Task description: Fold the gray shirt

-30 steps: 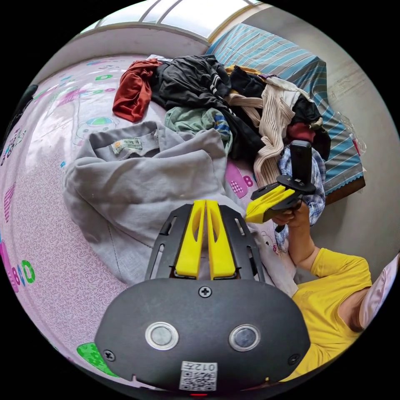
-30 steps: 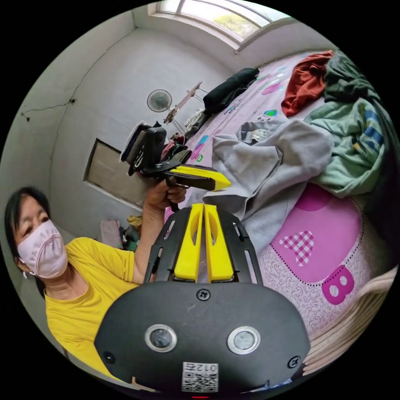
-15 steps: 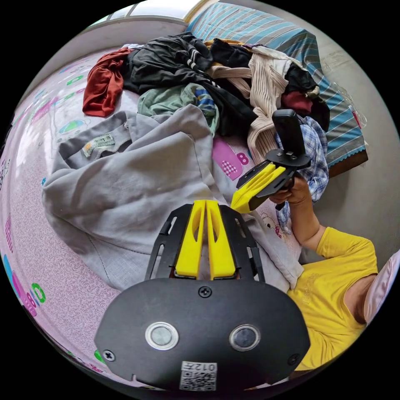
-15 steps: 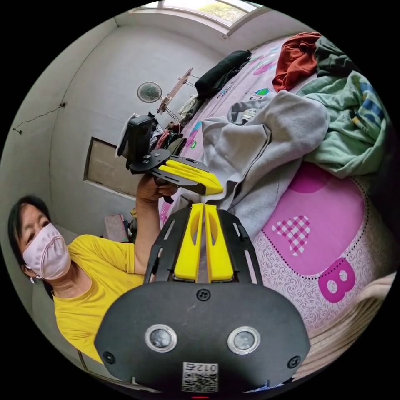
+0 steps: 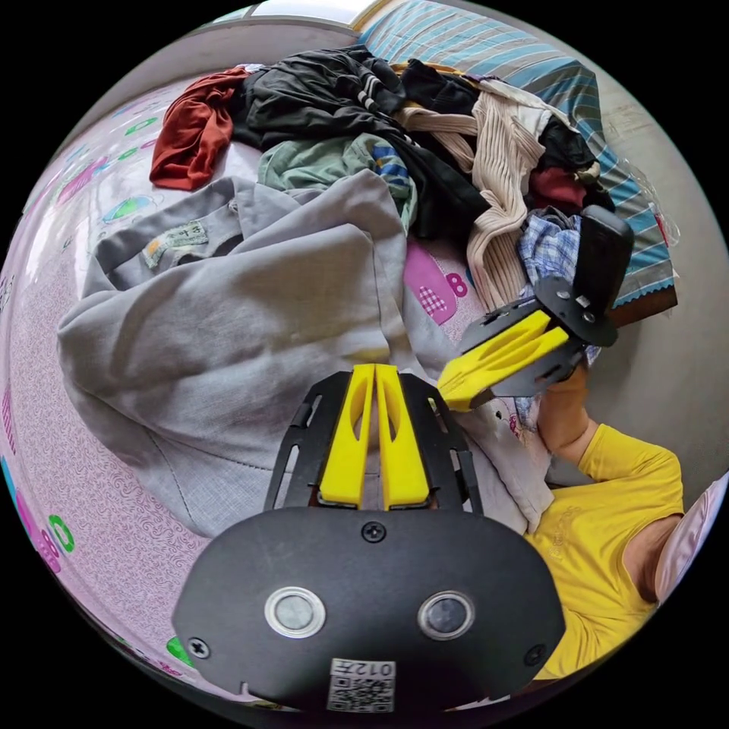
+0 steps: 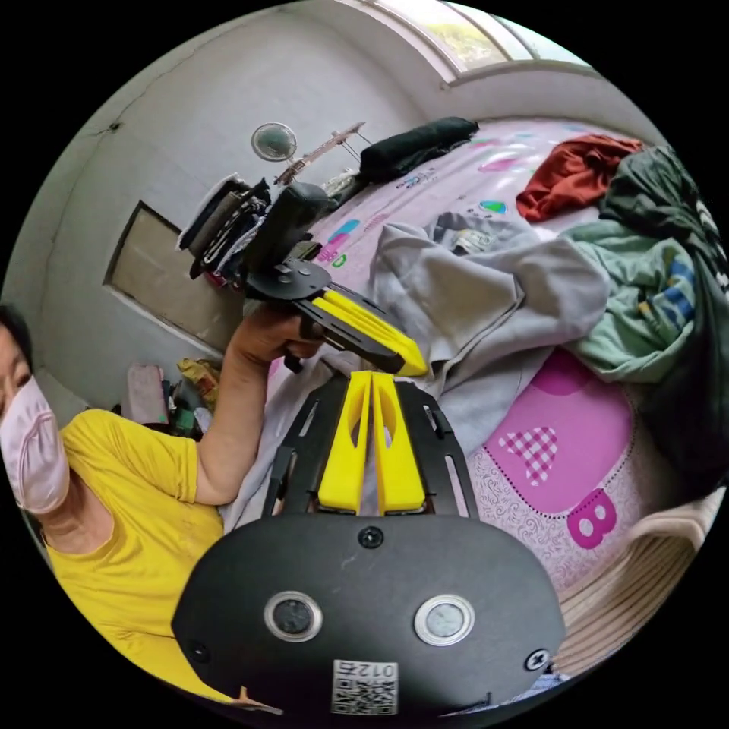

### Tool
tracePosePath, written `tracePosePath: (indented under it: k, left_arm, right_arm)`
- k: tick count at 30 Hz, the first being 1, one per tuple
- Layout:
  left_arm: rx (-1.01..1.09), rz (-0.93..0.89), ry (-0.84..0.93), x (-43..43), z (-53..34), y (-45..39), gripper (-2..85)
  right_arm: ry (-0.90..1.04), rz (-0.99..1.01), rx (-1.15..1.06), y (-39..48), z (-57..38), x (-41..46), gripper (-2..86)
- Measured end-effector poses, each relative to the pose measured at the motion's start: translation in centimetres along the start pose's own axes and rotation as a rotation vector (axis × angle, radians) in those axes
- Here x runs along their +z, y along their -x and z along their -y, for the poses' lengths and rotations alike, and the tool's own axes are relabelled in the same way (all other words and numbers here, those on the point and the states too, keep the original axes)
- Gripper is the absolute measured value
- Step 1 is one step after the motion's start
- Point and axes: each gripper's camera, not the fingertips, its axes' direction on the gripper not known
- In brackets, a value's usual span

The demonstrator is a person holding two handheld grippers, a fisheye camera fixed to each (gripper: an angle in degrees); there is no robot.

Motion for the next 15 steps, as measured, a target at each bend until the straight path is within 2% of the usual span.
tracePosePath:
  k: [3, 8, 11, 13, 15]
  left_arm:
    - [0.006, 0.001, 0.005, 0.4, -1.7, -0.4, 0.4]
    - [-0.037, 0.070, -0.040, -0.1, -5.1, -0.9, 0.4]
    - [-0.079, 0.133, -0.253, -3.6, -8.7, -2.1, 0.4]
    - [-0.125, 0.110, -0.528, -7.3, -13.1, -3.4, 0.4]
    - [-0.124, 0.102, -0.680, -9.6, -16.3, -4.7, 0.4]
  right_arm:
    - [0.086, 0.002, 0.053, -1.8, -0.1, 2.3, 0.5]
    - [0.032, 0.134, 0.087, -4.0, -0.9, 2.6, 0.5]
    - [0.002, 0.247, 0.172, -5.8, -1.5, 3.0, 0.5]
    - [-0.008, 0.255, 0.194, -6.0, -1.8, 3.2, 0.5]
    - [-0.016, 0.248, 0.244, -6.0, -2.0, 3.3, 0.5]
